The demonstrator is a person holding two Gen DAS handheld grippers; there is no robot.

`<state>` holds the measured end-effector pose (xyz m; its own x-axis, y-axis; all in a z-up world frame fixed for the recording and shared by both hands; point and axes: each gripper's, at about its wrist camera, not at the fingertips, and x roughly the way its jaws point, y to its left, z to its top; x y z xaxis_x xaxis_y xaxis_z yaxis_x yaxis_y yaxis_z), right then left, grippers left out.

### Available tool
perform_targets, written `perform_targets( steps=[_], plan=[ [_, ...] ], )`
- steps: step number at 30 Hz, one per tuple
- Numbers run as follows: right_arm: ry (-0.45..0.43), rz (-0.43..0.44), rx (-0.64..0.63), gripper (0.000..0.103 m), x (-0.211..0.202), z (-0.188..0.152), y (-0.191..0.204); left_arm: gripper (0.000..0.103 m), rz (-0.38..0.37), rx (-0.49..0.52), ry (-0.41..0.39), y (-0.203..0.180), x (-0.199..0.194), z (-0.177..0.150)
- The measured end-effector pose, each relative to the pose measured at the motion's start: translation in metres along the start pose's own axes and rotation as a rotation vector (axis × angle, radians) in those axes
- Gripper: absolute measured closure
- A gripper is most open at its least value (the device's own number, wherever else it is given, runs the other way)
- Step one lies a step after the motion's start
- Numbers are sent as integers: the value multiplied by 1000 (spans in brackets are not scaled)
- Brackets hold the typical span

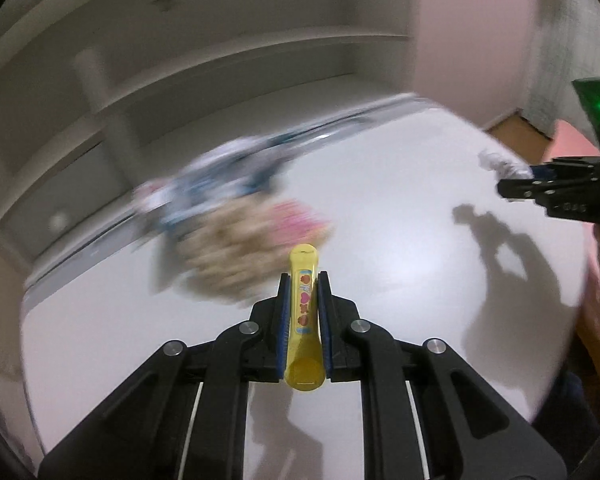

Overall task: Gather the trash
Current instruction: 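Carry the white tissue and yellow tube over the trash bin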

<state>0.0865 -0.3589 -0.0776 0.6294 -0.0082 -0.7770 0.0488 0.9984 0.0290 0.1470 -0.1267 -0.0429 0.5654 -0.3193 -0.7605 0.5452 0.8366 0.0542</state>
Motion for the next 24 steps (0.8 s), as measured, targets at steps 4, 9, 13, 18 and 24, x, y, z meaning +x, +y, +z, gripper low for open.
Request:
perform_targets(
  steps=[4, 9, 13, 18, 24],
  plan=[
    [-11, -60, 95, 68, -30, -40, -60, 91, -102, 92, -22, -81, 7, 23],
    [-23, -154, 246, 68, -74, -105, -148, 91, -241, 192, -40, -190, 16, 44],
    [-29, -219, 357, 68, -106, -157, -204, 91, -344, 276, -33, -273, 22, 51],
    [-24, -297, 496, 68, -140, -227, -265, 91, -465, 379, -28, -373, 27, 52],
    [-5, -371, 667, 68, -161, -312, -321, 91, -567, 508, -21, -474, 34, 35]
  ],
)
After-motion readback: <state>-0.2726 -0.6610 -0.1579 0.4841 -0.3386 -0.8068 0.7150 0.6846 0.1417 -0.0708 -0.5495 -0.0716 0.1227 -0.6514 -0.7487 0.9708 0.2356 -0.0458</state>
